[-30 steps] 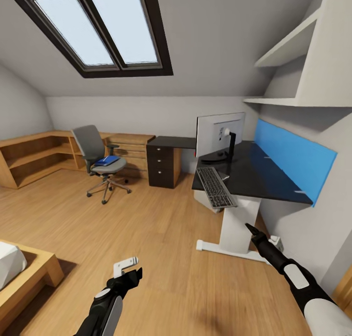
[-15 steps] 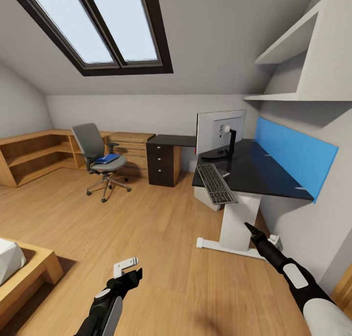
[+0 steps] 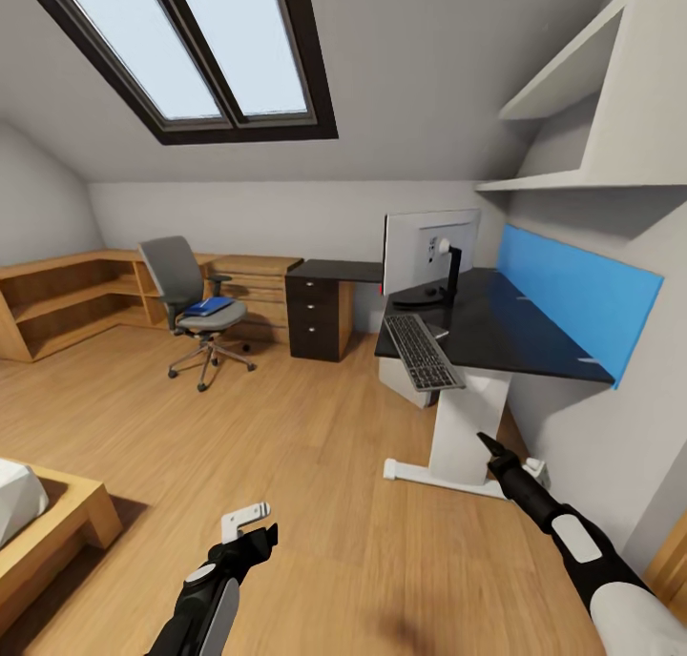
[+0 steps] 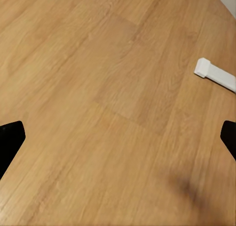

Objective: In the bedroom, organize the workspace by keeping the computer under the desk, ensuring the monitor is on the desk, placing the keyboard on the desk next to the monitor, placing the mouse on the desk next to the keyboard, moving the folder from the swivel chair onto the desk next to the mouse, stacking the notebook on top of the folder with the pen on top of the notebook, and positioning the swivel chair next to the desk.

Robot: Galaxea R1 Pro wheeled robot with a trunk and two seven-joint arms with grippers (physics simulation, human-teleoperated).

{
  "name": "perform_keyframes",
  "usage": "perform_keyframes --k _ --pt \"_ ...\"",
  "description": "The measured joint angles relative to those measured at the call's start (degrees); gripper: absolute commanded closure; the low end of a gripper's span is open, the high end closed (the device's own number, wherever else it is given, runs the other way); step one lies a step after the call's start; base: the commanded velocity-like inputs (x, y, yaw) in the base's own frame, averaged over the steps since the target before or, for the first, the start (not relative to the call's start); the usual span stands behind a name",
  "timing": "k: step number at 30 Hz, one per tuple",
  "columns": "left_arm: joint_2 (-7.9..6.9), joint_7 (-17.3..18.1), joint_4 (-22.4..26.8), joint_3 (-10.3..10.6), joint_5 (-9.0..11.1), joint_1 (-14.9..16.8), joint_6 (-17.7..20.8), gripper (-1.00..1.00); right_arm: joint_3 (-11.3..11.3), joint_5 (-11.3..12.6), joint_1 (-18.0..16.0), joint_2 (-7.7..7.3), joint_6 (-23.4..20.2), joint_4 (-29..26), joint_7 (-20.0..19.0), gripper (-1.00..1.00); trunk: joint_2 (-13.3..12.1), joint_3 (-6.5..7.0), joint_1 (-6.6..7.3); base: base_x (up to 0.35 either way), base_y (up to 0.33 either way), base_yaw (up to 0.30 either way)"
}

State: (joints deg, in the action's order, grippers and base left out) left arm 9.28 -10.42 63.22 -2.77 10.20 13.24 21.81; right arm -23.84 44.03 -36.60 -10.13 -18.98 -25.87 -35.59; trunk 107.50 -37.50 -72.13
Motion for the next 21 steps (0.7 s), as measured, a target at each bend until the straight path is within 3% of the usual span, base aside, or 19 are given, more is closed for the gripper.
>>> perform_keyframes --k 5,9,11,15,21 --pt "0.0 0.0 -0.02 0.0 0.0 0.0 0.0 -1.0 -0.07 3.96 0.0 -0.09 -2.87 0.0 -0.9 -1.0 2.01 -0.9 -1.1 0.0 0.0 0.0" --pt "0.0 0.0 -0.03 0.0 0.0 0.0 0.0 -1.0 -0.04 8.25 0.0 -0.21 -10.17 0.0 -1.39 -1.0 3.61 -1.62 -1.98 0.0 0.0 0.0" --pt "0.0 0.0 -0.03 0.0 0.0 0.0 0.0 -1.0 -0.02 10.88 0.0 -0.29 -16.19 0.0 -1.5 -1.0 4.41 -1.98 -2.42 0.0 0.0 0.0" --pt "0.01 0.0 -0.03 0.0 0.0 0.0 0.0 -1.0 -0.02 12.6 0.0 -0.33 -19.26 -0.02 -1.53 -1.0 5.23 -2.34 -2.86 0.0 0.0 0.0" --pt "-0.04 0.15 -0.77 0.08 -0.06 0.0 -0.05 -1.0 0.01 13.23 0.0 -0.16 -20.0 -0.08 -1.65 -1.0 5.23 -2.34 -2.86 0.0 0.0 0.0"
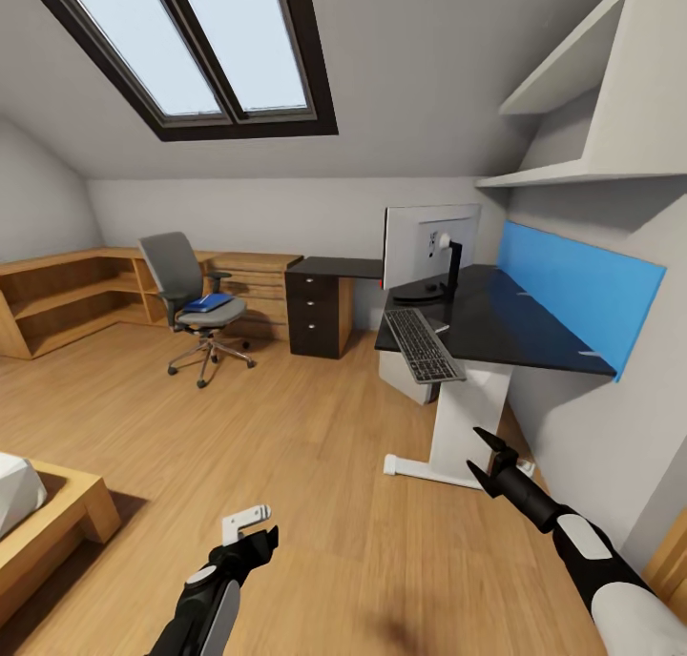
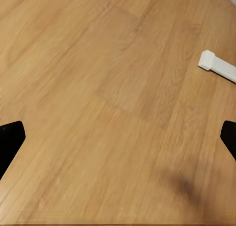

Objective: In the bedroom, organize the workspace by keeping the computer under the desk, ensuring the monitor is on the desk, placing the keyboard on the desk next to the monitor, placing the mouse on the desk next to the keyboard, moving the folder from the swivel chair onto the desk next to the mouse, stacking the notebook on top of the folder with the pen on top of the notebook, and positioning the swivel chair next to the desk.

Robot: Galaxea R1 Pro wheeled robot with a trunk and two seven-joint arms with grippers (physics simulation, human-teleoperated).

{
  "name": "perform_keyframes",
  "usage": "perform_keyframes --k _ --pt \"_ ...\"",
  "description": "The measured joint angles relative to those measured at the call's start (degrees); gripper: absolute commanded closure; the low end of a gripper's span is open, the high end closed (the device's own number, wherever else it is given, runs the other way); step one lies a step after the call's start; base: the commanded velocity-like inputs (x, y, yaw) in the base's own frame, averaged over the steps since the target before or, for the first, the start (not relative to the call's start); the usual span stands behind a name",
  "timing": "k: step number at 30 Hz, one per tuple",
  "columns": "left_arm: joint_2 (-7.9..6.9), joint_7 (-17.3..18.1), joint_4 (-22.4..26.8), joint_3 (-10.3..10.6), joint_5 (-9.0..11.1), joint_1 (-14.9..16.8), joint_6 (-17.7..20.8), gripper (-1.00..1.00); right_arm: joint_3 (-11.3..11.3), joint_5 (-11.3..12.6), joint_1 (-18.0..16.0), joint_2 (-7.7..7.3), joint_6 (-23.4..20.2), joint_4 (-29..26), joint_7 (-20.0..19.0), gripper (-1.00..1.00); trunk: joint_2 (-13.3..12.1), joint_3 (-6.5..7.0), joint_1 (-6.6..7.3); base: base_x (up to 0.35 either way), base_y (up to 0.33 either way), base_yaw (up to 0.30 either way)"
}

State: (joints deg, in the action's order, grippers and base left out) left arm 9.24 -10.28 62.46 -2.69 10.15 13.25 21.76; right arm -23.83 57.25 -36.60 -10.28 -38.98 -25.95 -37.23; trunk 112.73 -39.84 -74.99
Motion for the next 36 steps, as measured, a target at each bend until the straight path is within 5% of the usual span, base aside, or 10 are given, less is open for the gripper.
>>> perform_keyframes --k 36 --pt "-0.22 -0.03 -1.21 -0.03 -0.03 0.0 -0.32 -1.0 0.26 -0.16 0.0 0.07 0.11 -0.01 0.1 -1.0 0.0 0.0 0.01 0.271 0.0 0.0"
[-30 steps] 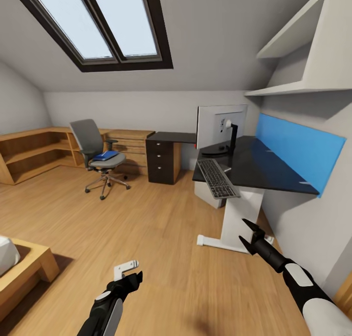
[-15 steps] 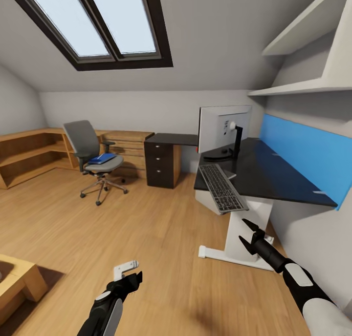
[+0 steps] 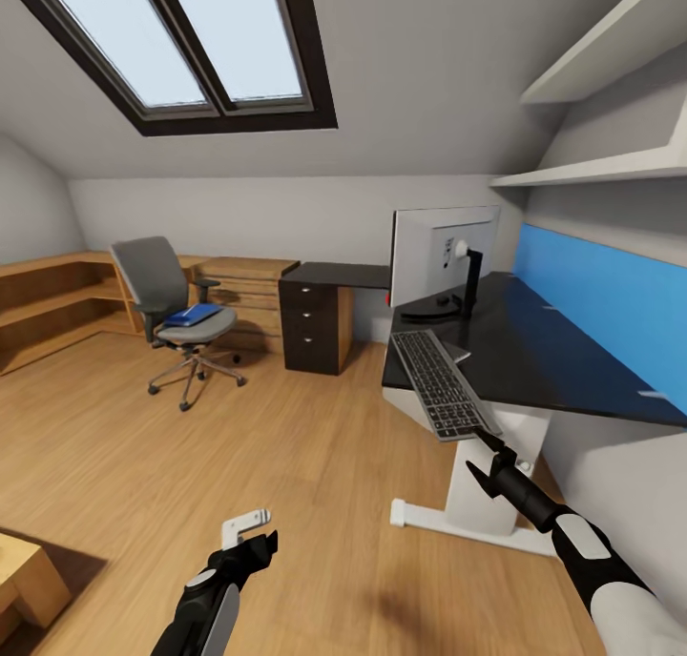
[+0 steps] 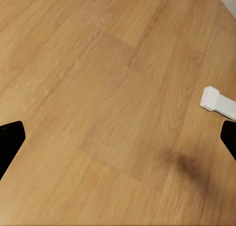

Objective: In the bedroom, organize the workspace by keeping the computer under the desk, ensuring the monitor is on the desk, placing the keyboard on the desk next to the monitor, placing the mouse on the desk next to the keyboard, moving the folder from the swivel chair onto the desk next to the mouse, stacking the notebook on top of the folder with the pen on top of the notebook, and positioning the swivel chair next to the desk.

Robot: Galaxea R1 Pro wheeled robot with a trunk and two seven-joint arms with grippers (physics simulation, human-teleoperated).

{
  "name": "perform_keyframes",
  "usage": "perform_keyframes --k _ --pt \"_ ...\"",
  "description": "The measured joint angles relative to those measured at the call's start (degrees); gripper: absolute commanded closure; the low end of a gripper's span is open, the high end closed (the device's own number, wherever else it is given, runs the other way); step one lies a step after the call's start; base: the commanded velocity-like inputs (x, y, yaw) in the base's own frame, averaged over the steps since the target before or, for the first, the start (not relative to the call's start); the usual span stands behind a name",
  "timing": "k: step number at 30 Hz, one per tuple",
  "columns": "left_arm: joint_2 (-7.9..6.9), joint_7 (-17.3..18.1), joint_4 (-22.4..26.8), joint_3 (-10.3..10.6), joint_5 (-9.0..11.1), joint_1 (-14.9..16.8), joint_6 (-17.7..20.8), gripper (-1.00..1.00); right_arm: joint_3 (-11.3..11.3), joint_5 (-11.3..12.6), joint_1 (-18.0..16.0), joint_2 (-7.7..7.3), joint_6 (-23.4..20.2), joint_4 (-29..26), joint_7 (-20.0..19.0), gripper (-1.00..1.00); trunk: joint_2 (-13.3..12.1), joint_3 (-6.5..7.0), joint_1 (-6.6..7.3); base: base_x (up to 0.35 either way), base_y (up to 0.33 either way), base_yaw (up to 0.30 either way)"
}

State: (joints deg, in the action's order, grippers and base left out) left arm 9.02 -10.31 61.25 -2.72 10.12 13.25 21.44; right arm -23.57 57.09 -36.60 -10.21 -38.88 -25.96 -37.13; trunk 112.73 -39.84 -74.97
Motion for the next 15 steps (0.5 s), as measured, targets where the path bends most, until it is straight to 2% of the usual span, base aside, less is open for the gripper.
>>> perform_keyframes --k 12,15 --pt "0.0 -0.03 -0.07 0.03 0.0 0.0 0.02 -1.0 -0.03 -0.05 0.0 0.0 -0.03 0.0 0.0 -1.0 0.0 0.0 -0.01 0.021 0.0 0.0" --pt "0.0 0.03 -0.07 0.04 0.0 0.0 -0.03 -1.0 -0.03 -0.05 0.0 0.0 0.02 0.0 0.03 -1.0 0.0 0.0 0.01 0.182 0.0 0.0"
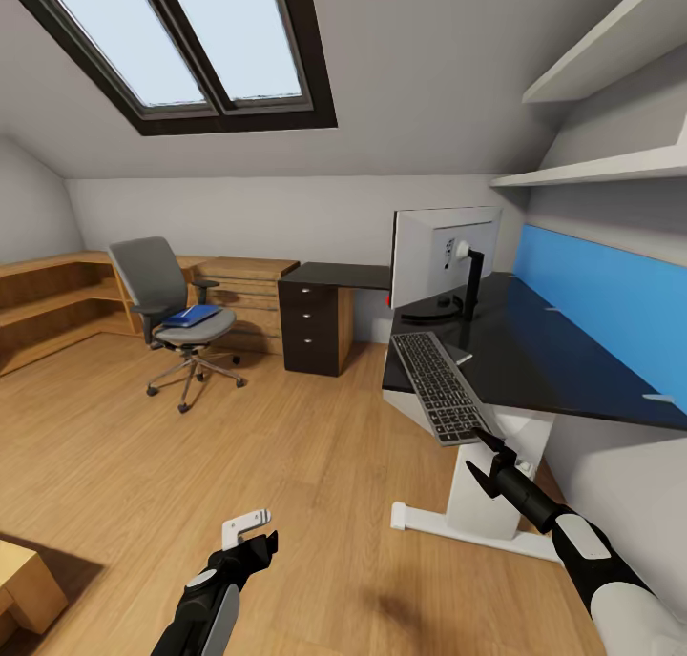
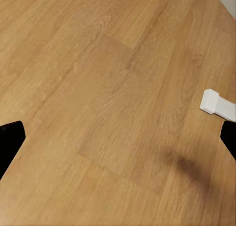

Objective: In the bedroom, organize the workspace by keeping the computer under the desk, ensuring the monitor is on the desk, placing the keyboard on the desk next to the monitor, placing the mouse on the desk next to the keyboard, moving the folder from the swivel chair onto the desk next to the mouse, stacking the notebook on top of the folder with the pen on top of the notebook, and positioning the swivel chair next to the desk.

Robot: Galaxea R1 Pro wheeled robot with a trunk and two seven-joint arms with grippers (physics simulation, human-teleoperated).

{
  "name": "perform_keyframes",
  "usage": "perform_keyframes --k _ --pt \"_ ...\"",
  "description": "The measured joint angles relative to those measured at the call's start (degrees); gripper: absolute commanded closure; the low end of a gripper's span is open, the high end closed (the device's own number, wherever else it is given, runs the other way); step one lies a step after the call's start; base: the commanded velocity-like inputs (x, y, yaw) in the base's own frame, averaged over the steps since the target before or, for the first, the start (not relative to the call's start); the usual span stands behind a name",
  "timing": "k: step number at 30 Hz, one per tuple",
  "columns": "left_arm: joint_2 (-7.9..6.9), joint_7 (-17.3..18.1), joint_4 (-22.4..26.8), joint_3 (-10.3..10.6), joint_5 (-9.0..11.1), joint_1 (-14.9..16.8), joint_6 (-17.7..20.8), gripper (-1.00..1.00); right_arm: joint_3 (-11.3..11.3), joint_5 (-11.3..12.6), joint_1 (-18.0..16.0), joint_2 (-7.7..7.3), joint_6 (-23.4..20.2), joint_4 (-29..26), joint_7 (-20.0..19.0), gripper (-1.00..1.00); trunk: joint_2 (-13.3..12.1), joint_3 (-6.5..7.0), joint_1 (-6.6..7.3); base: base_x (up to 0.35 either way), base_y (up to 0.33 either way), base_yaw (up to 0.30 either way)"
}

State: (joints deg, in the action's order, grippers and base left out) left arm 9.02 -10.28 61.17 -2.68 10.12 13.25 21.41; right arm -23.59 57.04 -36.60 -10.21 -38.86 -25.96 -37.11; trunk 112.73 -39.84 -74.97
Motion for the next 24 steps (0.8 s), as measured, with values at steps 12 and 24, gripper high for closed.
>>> perform_keyframes --k 12,24 --pt "-0.05 -0.04 -0.09 0.0 0.0 0.0 -0.05 -1.0 0.03 0.0 0.0 0.0 0.0 0.05 0.04 -1.0 0.0 0.0 -0.01 0.094 0.0 0.0" --pt "-0.09 -0.06 -0.09 -0.08 0.0 0.0 -0.04 -1.0 0.07 -0.07 0.0 0.0 0.04 0.09 0.06 -1.0 0.0 0.0 -0.01 0.052 0.0 0.0"
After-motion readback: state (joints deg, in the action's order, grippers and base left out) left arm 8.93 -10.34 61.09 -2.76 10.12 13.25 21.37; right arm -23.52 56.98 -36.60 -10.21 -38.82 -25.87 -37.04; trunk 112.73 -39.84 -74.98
